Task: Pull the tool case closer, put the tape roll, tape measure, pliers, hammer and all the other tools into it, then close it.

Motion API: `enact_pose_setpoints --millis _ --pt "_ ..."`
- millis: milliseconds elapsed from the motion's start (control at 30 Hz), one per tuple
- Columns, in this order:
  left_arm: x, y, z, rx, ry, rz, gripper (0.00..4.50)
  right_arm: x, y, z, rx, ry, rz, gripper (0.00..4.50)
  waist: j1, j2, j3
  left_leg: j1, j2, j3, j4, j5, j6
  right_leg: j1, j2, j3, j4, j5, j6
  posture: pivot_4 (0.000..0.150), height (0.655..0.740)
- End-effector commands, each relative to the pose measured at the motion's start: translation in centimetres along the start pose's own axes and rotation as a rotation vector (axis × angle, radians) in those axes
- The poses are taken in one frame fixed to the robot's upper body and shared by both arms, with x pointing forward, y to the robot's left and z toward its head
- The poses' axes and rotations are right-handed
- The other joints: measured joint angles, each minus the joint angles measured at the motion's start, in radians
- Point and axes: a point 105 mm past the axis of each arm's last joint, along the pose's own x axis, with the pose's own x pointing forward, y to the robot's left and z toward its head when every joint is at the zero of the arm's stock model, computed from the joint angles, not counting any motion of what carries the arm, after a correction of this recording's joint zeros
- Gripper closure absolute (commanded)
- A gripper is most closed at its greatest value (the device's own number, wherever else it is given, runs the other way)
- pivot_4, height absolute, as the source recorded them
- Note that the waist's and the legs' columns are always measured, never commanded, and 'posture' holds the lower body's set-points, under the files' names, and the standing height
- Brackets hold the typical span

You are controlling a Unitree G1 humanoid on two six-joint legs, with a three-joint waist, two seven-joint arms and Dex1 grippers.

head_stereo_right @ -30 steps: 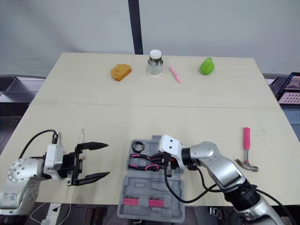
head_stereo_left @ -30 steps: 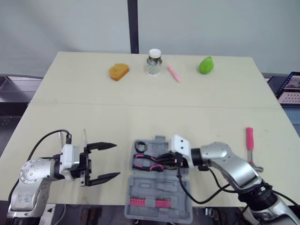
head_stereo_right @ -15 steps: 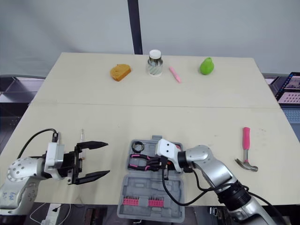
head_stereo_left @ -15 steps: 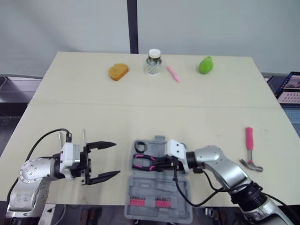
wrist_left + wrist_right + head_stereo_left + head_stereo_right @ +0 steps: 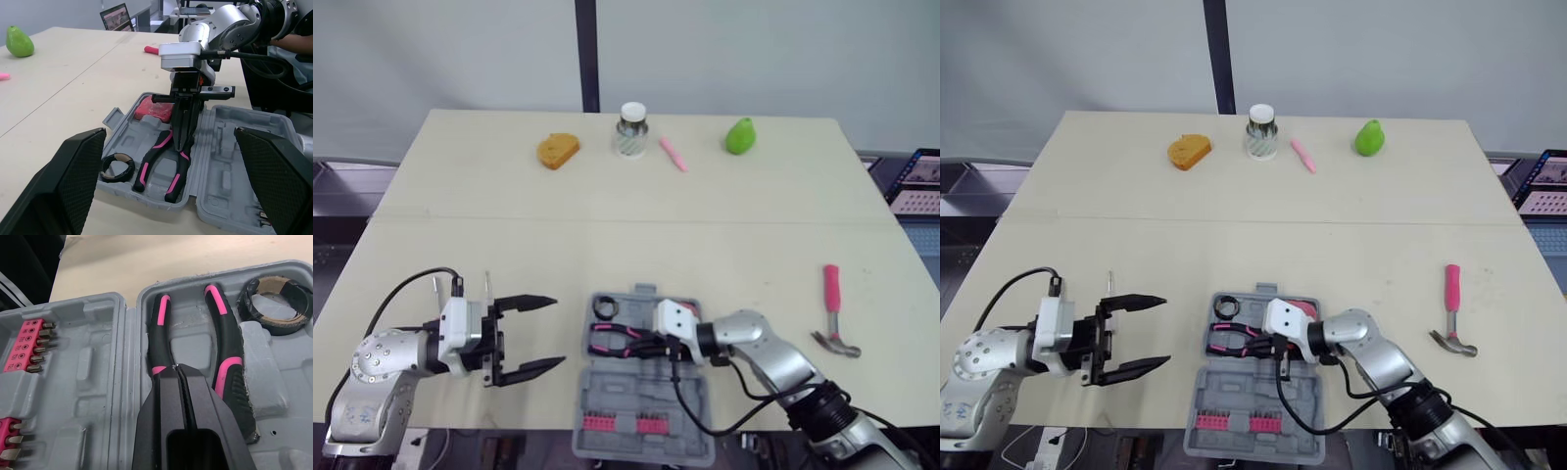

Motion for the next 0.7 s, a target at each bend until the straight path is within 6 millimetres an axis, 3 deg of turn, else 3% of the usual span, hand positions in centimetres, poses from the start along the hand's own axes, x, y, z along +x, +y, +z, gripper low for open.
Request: enact_pose_setpoints --millis 33,500,700 --pt "-0.1 0.0 0.9 0.035 -0.013 0.001 0.00 0.2 0.6 -2.2 0.055 0.081 0.017 4.46 -0.001 0.000 0.000 0.000 0.000 0.000 0.000 0.000 0.000 0.000 0.000 0.000 0.000 0.000 0.000 0.150 0.6950" --pt "0.3 -0.1 0.9 0.027 -0.023 0.007 0.00 0.1 0.9 -2.4 0.091 0.104 0.033 4.46 -0.005 0.000 0.000 0.000 0.000 -0.001 0.000 0.000 0.000 0.001 0.000 0.000 0.000 0.000 0.000 0.150 0.6950" --pt "0.5 0.2 0.4 0.000 -0.007 0.038 0.00 -1.1 0.5 1.8 0.053 -0.005 0.020 4.46 -0.005 0.000 0.000 0.000 0.000 -0.001 0.000 0.000 0.000 0.000 0.000 0.000 0.000 0.000 0.000 0.150 0.6950"
